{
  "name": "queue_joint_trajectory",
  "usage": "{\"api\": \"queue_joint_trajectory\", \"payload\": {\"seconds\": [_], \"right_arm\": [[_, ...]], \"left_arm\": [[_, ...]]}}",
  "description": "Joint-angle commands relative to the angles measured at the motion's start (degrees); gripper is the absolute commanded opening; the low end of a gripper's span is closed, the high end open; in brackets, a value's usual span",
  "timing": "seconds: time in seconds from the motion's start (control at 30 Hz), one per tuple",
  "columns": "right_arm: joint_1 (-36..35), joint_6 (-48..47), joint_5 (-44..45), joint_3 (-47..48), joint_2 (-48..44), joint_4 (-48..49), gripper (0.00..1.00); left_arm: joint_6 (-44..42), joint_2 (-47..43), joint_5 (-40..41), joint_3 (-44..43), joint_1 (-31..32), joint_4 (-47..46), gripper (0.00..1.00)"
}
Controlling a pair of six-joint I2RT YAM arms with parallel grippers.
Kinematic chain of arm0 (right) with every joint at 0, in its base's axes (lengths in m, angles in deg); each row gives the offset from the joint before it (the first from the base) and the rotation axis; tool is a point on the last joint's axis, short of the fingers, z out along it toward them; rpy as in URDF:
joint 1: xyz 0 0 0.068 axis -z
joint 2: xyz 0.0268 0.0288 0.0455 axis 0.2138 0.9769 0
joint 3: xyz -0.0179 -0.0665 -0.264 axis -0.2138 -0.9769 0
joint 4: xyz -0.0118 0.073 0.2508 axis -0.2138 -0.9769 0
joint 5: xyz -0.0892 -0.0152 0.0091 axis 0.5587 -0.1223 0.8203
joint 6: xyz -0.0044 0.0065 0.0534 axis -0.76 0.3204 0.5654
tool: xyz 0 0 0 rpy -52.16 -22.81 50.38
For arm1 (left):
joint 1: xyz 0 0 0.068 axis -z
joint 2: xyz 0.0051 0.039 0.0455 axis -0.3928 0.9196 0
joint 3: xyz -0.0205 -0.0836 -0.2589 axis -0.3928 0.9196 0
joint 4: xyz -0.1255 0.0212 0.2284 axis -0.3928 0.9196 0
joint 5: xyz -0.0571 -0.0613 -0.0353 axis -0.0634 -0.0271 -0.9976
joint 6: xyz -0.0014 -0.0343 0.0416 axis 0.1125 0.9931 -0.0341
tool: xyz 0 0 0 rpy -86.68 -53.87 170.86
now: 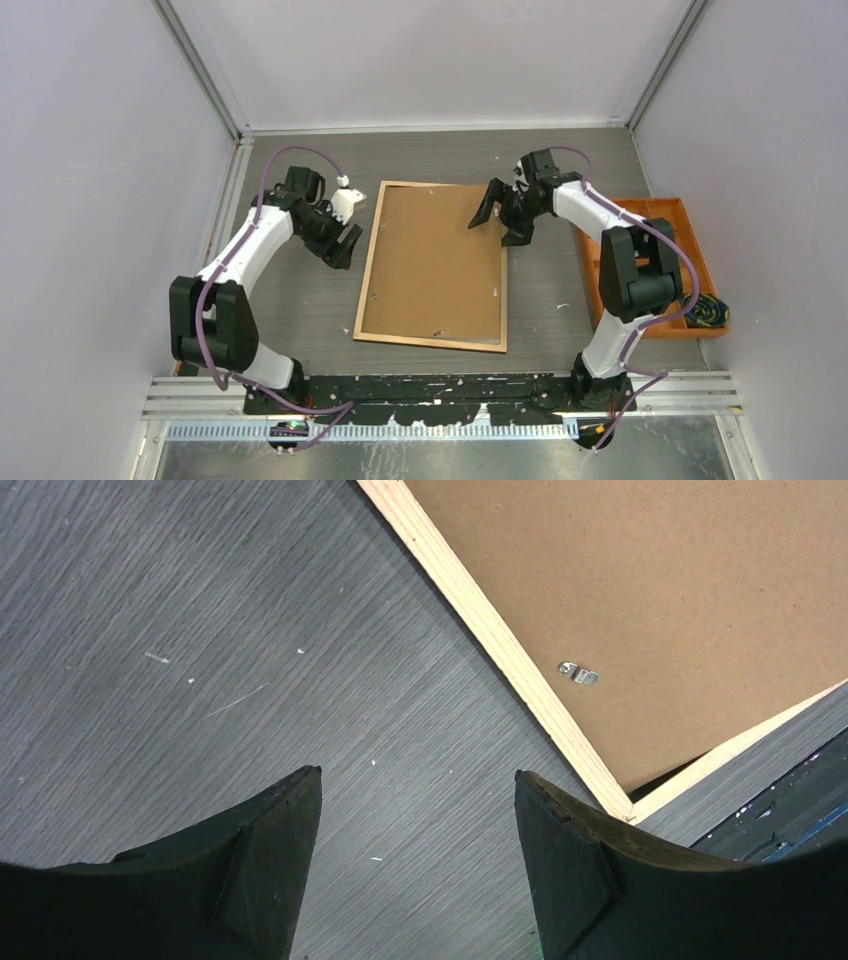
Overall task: Put the photo into the frame
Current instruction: Place the photo frame item in the photo frame.
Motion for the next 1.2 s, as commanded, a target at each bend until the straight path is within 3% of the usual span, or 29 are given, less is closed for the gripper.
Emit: {"api": "queue_joint_trajectory", "payload": {"seconds": [0.0, 0.43, 0.63, 0.7, 0.83, 0.9, 0.97, 1.17], "right_arm": [[-0.8, -1.4, 3.5, 3.7, 0.0, -3.6, 0.99], [-2.9, -3.4, 10.8, 7.2, 0.1, -8.7, 1.00], [-4.1, -2.2, 24.3, 8.7, -7.1, -9.7, 1.00], [-4.6, 0.0, 29.0, 7.0, -13.9, -4.1, 1.00], [-3.0, 8.2, 21.0, -5.7, -24.0, 14.2, 1.00], [-2.2, 11.4, 14.7, -9.5, -24.8, 20.7, 1.00], [-4.2, 12.1, 10.9, -9.3, -23.8, 22.2, 1.00], [-24.6, 11.6, 21.2, -10.3, -22.7, 24.5, 0.84]], "left_arm": [[-0.7, -2.2, 0.3, 0.1, 0.3, -1.0, 0.72], [-0.3, -1.7, 0.9, -0.3, 0.2, -0.8, 0.73], [0.7, -1.3, 0.1, -2.2, 0.2, 1.2, 0.77], [1.0, -1.7, -0.5, -3.0, 0.2, 1.8, 0.79], [2.4, -2.2, -2.5, -3.7, 0.1, 2.2, 0.80], [3.4, -1.9, -4.1, -4.1, 0.1, 2.6, 0.80], [4.7, -1.1, -6.1, -4.3, 0.2, 2.9, 0.78], [10.7, 2.5, -12.8, -2.0, 0.1, 1.7, 0.66]]}}
